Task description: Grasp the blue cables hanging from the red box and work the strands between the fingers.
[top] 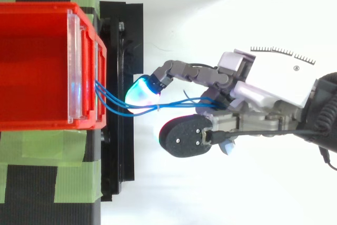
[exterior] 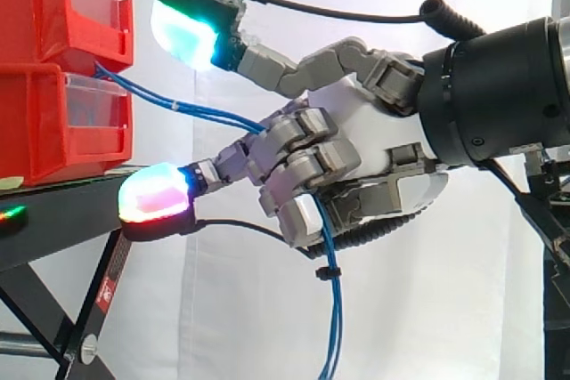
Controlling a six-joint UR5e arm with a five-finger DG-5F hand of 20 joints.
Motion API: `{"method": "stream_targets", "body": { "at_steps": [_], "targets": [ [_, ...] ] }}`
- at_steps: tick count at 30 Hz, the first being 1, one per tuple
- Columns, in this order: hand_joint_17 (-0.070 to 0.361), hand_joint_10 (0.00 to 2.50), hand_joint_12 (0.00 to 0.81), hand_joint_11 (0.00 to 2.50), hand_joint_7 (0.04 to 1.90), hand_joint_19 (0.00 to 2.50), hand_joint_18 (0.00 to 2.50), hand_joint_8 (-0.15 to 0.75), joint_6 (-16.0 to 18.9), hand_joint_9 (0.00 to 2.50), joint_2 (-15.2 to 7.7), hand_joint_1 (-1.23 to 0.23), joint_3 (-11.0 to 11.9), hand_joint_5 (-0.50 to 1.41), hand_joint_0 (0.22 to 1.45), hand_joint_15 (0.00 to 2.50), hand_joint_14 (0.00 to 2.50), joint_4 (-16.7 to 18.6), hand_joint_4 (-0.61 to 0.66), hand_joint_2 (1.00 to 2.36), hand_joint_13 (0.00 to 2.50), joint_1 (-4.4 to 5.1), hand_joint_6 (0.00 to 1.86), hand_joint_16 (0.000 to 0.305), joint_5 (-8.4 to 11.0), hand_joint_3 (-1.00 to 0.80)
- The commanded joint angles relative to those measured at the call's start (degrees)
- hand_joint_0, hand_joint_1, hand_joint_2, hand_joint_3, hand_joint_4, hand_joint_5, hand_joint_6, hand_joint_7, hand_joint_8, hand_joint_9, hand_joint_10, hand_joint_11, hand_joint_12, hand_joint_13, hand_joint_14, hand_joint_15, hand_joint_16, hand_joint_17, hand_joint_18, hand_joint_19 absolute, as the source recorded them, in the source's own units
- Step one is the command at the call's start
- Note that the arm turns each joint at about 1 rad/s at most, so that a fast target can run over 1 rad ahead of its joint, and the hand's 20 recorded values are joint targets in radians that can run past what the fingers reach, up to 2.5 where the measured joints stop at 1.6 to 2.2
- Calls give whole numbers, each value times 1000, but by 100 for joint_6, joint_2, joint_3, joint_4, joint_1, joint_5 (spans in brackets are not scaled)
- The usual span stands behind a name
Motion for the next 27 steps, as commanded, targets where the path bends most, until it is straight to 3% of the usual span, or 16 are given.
{"method": "stream_targets", "body": {
  "at_steps": [1,15,20,27],
  "targets": [
    [178,2500,688,2500,1111,718,2500,445,58,1770,31,-551,7,127,712,1811,2500,-64,207,1000,2057,-15,10,238,-18,-1000],
    [178,2500,688,2500,1225,718,2500,445,14,1770,321,-604,7,186,762,1811,2500,-125,143,1000,2057,-15,5,238,-1,-1000],
    [178,2500,688,2500,1260,718,2500,445,-153,1770,452,-631,7,207,788,1811,2500,-125,123,1001,2057,-7,2,238,26,-979],
    [178,2500,688,2500,1282,718,2500,445,-180,1770,452,-646,7,225,803,1811,2500,-99,123,1000,2057,-7,1,238,61,-976]
  ]
}}
